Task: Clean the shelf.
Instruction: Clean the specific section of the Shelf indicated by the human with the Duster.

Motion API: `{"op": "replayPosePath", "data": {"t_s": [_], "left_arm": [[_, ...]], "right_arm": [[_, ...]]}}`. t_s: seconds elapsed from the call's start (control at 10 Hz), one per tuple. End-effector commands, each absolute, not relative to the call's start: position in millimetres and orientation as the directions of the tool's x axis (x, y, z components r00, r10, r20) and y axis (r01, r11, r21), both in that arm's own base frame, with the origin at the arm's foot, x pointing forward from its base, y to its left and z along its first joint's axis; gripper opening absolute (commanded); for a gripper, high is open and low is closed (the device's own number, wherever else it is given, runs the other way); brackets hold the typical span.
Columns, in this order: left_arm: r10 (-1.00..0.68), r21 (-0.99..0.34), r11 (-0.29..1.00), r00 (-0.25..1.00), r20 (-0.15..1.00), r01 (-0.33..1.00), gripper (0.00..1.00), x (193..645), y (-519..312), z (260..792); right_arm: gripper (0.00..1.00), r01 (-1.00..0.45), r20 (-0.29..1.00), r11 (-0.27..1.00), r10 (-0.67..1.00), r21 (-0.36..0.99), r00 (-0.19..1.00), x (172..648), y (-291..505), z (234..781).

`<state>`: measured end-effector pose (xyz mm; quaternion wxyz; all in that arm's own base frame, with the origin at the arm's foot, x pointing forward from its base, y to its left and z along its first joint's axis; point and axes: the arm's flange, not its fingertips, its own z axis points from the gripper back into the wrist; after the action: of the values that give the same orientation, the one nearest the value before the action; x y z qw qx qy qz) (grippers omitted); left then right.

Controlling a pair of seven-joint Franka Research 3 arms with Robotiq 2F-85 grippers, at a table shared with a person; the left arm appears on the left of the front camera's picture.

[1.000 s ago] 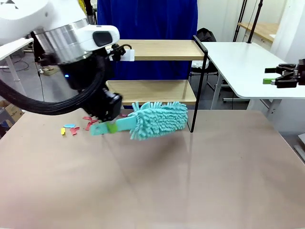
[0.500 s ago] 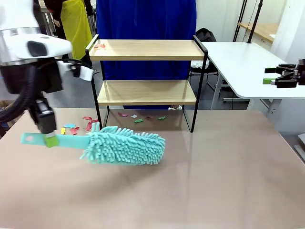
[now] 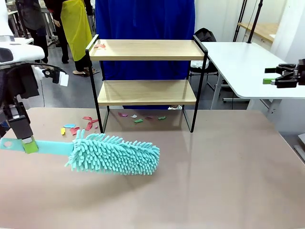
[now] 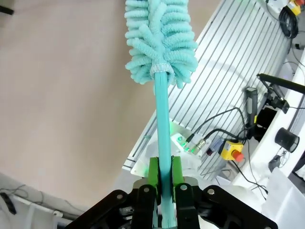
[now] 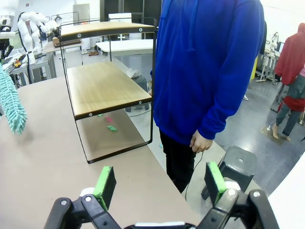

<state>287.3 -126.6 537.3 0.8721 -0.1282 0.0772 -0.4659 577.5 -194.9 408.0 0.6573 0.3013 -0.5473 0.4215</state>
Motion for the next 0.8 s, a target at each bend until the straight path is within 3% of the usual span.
{"op": "replayPosePath", "data": {"t_s": [0.0, 0.7], "left_arm": [[-0.82, -0.279, 0.553, 0.571, -0.019, 0.785, 0.13, 289.5, -133.9, 539.1], [-0.82, -0.279, 0.553, 0.571, -0.019, 0.785, 0.13, 289.5, -133.9, 539.1]], "right_arm": [[1.0, -0.884, 0.974, 0.462, 0.224, -0.069, 0.041, 577.2, -193.0, 410.7], [1.0, -0.884, 0.974, 0.462, 0.224, -0.069, 0.041, 577.2, -193.0, 410.7]]}}
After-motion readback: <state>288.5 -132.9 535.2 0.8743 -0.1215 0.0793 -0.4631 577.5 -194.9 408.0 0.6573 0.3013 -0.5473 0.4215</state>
